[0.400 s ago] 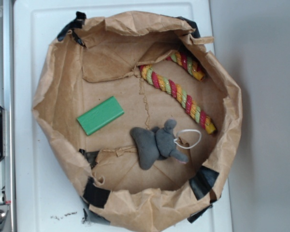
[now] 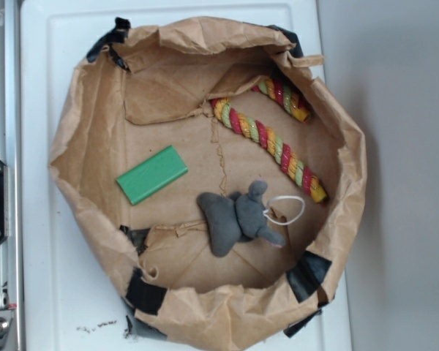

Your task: Grab the gray animal.

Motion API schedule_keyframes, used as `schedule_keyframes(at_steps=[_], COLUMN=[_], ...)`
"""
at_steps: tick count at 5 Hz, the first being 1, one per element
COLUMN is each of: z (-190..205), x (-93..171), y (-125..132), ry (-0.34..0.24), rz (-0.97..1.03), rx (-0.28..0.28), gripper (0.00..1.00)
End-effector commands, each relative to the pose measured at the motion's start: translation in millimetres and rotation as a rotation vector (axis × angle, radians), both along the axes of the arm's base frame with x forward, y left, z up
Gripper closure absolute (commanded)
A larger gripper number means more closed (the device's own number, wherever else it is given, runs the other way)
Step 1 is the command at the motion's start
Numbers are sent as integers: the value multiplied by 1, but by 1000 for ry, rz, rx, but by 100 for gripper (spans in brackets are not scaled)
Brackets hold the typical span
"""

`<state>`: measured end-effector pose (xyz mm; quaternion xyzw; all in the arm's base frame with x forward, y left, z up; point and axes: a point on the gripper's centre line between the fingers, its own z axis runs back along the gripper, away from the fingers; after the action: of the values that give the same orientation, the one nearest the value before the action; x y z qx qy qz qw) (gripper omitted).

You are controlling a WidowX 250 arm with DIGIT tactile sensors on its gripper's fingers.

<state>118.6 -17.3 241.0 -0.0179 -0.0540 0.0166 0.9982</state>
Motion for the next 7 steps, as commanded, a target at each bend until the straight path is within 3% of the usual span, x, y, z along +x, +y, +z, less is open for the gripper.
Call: schedule_keyframes(at_steps=[1, 2, 3, 4, 5, 7], z=[-16, -16, -25, -31, -62, -113], x=[37, 37, 82, 123, 141, 140], y=[2, 2, 6, 10, 8, 3], ry=[-10, -10, -128, -276, -267, -200], rz=[92, 92, 37, 46, 40, -24], rx=[50, 50, -126, -218, -172, -33], gripper=[0, 0, 0, 0, 0, 0])
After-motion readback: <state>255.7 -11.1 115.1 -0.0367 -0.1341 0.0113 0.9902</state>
